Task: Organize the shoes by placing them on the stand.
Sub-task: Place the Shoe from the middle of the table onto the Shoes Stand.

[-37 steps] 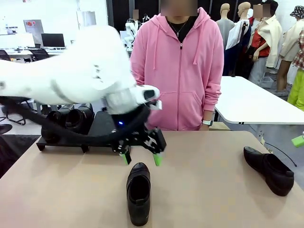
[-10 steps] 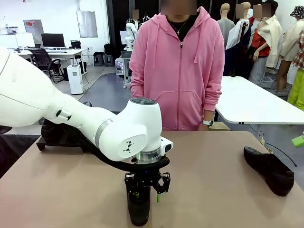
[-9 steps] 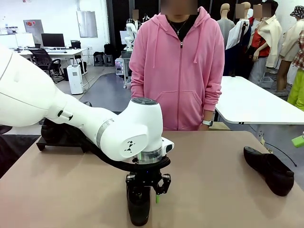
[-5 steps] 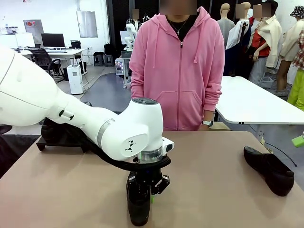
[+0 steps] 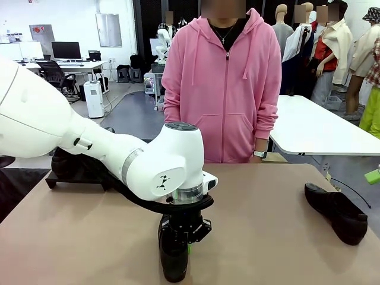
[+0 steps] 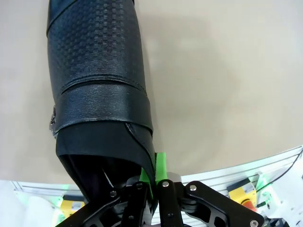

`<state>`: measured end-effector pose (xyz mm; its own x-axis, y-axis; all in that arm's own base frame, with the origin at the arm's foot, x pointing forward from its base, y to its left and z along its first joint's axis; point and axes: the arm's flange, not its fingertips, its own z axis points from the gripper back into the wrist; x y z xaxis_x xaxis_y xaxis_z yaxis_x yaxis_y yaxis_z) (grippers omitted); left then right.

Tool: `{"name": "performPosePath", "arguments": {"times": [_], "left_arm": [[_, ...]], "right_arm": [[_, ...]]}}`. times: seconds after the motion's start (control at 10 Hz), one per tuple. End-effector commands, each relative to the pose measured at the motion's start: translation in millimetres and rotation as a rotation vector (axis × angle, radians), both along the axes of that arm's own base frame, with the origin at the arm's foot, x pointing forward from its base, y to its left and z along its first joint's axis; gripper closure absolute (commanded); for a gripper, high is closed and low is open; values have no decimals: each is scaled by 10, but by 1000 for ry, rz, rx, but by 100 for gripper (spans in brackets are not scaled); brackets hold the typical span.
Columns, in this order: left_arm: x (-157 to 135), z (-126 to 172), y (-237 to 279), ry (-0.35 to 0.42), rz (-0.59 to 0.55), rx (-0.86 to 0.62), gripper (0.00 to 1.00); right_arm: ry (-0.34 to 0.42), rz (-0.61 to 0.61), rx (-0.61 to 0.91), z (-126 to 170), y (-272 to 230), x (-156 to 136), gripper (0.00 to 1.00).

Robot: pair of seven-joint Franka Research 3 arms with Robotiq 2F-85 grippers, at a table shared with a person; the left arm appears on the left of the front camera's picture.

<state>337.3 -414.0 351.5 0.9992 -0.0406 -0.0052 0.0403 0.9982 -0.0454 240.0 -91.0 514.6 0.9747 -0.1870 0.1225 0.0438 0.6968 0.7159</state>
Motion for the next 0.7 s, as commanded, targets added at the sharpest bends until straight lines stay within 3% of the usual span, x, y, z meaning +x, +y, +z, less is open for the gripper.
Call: {"name": "performPosePath", "arguments": {"times": [0.0,0.1,0.4,0.5,0.6], "left_arm": [[-37,217,89,-53,-4,0,100],[-79,578,228,-48,-114,-33,100],[-443,1567,640,-210,-296,-1,100],[-504,1777,810,-293,-316,14,100],[-471,1888,1018,-371,-251,52,100]], "right_arm": [[-10,2,19,36,-2,-1,0],[-10,2,19,36,-2,-1,0],[-10,2,19,36,-2,-1,0],[-10,2,19,36,-2,-1,0],[-10,2,19,36,-2,-1,0]]}}
